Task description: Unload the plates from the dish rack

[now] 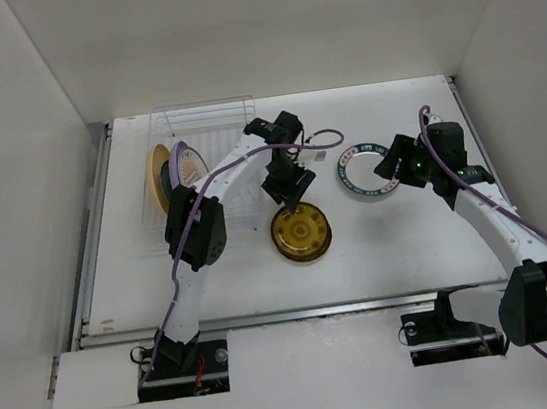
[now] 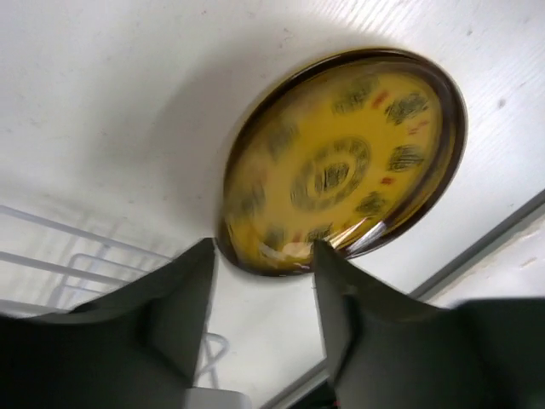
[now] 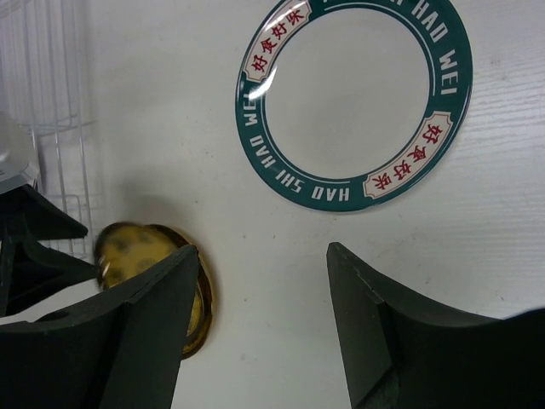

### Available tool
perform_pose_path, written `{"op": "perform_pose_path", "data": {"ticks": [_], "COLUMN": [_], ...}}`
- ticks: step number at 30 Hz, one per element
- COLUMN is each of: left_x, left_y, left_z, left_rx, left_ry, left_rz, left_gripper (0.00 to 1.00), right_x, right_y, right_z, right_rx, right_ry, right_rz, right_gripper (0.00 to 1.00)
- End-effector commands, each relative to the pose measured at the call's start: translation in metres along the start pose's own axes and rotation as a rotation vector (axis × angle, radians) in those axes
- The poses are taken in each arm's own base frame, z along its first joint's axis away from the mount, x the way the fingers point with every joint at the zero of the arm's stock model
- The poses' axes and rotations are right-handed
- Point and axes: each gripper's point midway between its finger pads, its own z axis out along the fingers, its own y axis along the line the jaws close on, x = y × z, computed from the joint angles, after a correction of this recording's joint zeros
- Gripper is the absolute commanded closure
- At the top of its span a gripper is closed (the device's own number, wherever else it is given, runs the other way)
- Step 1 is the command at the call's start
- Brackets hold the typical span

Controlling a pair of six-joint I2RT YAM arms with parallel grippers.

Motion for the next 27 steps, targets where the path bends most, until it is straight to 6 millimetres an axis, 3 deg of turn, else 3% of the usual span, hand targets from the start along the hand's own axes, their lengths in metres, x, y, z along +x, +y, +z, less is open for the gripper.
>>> {"op": "perform_pose_path", "data": {"ticks": [1, 4, 6, 8, 11, 12, 13, 15, 17, 20, 27], "left_x": [0.008, 0.009, 0.006, -0.001, -0.009, -0.008, 0.002, 0.02, 0.035, 0.06, 0.072], "left_y": [0.004, 0.01, 0.015, 0.024, 0.065, 0.089, 0.117, 0.152, 0.171, 0.195, 0.209], "left_z": [-0.006, -0.016, -0.03, -0.066, -0.121, -0.137, -0.153, -0.172, -0.177, -0.176, -0.185], "left_rx": [-0.019, -0.061, -0.124, -0.193, -0.41, -0.5, -0.652, -0.777, -0.818, -0.827, -0.868], "left_ry": [0.025, 0.024, -0.001, -0.086, -0.244, -0.28, -0.265, -0.25, -0.225, -0.187, -0.188], "left_rz": [0.032, 0.049, 0.022, -0.025, -0.162, -0.21, -0.251, -0.334, -0.398, -0.513, -0.563], "left_gripper": [0.5, 0.37, 0.37, 0.42, 0.49, 0.5, 0.5, 0.49, 0.42, 0.41, 0.41], "right_x": [-0.015, -0.014, -0.014, -0.014, -0.013, -0.013, -0.013, -0.013, -0.014, -0.012, -0.013], "right_y": [0.009, 0.008, 0.008, 0.008, 0.008, 0.008, 0.008, 0.008, 0.008, 0.006, 0.005], "right_z": [-0.005, -0.003, -0.003, -0.003, -0.005, -0.005, -0.005, -0.005, -0.003, -0.001, 0.0], "right_rx": [-0.027, -0.023, -0.023, -0.023, -0.023, -0.023, -0.023, -0.023, -0.023, -0.019, -0.011], "right_ry": [-0.07, -0.062, -0.062, -0.062, -0.062, -0.062, -0.062, -0.062, -0.062, -0.054, -0.058], "right_rz": [-0.027, -0.026, -0.026, -0.026, -0.025, -0.026, -0.026, -0.026, -0.026, -0.024, -0.023], "right_gripper": [0.32, 0.32, 0.32, 0.32, 0.32, 0.32, 0.32, 0.32, 0.32, 0.32, 0.32]}}
